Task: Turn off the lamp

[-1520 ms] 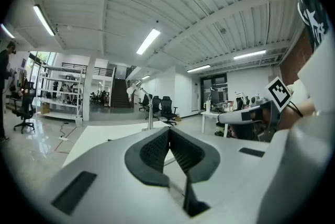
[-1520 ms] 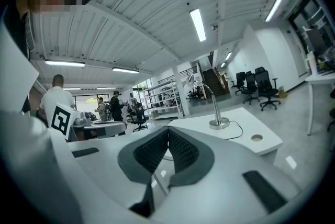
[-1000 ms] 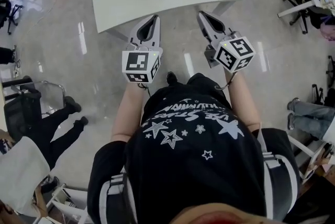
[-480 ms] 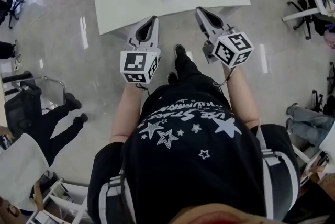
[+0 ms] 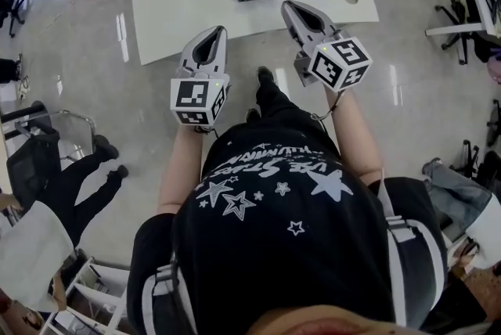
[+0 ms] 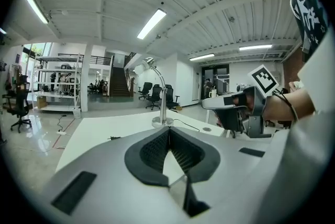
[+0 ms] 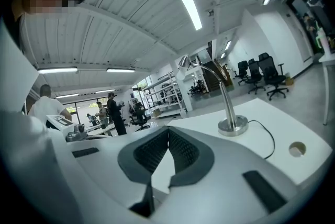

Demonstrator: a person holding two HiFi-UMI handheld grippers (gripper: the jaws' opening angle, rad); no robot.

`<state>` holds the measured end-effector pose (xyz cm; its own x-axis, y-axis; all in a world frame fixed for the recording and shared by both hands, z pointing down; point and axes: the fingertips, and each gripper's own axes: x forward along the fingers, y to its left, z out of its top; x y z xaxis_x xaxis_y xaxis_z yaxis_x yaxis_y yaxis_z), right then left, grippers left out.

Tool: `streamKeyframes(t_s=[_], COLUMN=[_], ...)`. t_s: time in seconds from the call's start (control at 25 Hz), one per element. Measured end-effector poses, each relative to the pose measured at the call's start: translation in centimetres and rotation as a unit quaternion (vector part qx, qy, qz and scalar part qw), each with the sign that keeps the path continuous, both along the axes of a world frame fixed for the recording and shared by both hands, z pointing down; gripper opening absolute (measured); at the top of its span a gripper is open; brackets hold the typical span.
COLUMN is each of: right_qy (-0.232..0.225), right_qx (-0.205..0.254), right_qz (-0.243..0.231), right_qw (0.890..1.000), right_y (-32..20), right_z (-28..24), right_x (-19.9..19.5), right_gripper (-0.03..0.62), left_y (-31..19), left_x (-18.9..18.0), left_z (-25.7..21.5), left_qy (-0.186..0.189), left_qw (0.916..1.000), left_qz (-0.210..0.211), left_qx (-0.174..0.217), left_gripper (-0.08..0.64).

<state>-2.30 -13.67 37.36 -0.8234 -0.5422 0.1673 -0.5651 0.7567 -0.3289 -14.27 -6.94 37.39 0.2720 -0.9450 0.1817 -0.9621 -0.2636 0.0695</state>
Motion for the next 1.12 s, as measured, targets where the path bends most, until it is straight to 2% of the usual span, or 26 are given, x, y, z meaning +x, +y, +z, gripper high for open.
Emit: streamKeyframes(t_s=[0.24,0.52,0.72,0.88,1.0,1.12], right_qy=[-0.001,0.001,0.012,0.030,0.041,0.044], right_qx=[-0.016,-0.024,-0.033,-0.038,-0.042,-0.053], right_qz=[0.000,-0.013,-0.032,-0.059,-0.076,-0.084], right_qw=[1.000,1.000,0.999,0.997,0.995,0.994], right_y=[-5.6,-10.1,-14.1,-14.9,-14.4,-13.9], right_z=[1.6,2.8,3.7,5.4,6.4,7.2], right_x=[2.0,0.8,1.1,-0.1,-1.5,-2.3], right_gripper=[0.006,0.006,0.006,0.006,0.006,0.006], left_y=[-4.8,-9.1,-12.2,-13.5,-13.8,-14.0], left_x=[2.4,1.8,2.2,2.0,1.0,0.9], left_z=[2.2,4.2,5.6,7.1,7.8,8.4], left_qy=[-0.010,-0.042,-0.052,-0.058,-0.066,-0.081], left_qw=[0.9997,0.9980,0.9976,0.9966,0.9964,0.9948], left_qz=[0.013,0.044,0.037,0.029,0.015,0.025], left_qx=[-0.016,-0.017,-0.026,-0.050,-0.052,-0.058], left_gripper=[0.011,0.011,0.011,0.011,0.012,0.014])
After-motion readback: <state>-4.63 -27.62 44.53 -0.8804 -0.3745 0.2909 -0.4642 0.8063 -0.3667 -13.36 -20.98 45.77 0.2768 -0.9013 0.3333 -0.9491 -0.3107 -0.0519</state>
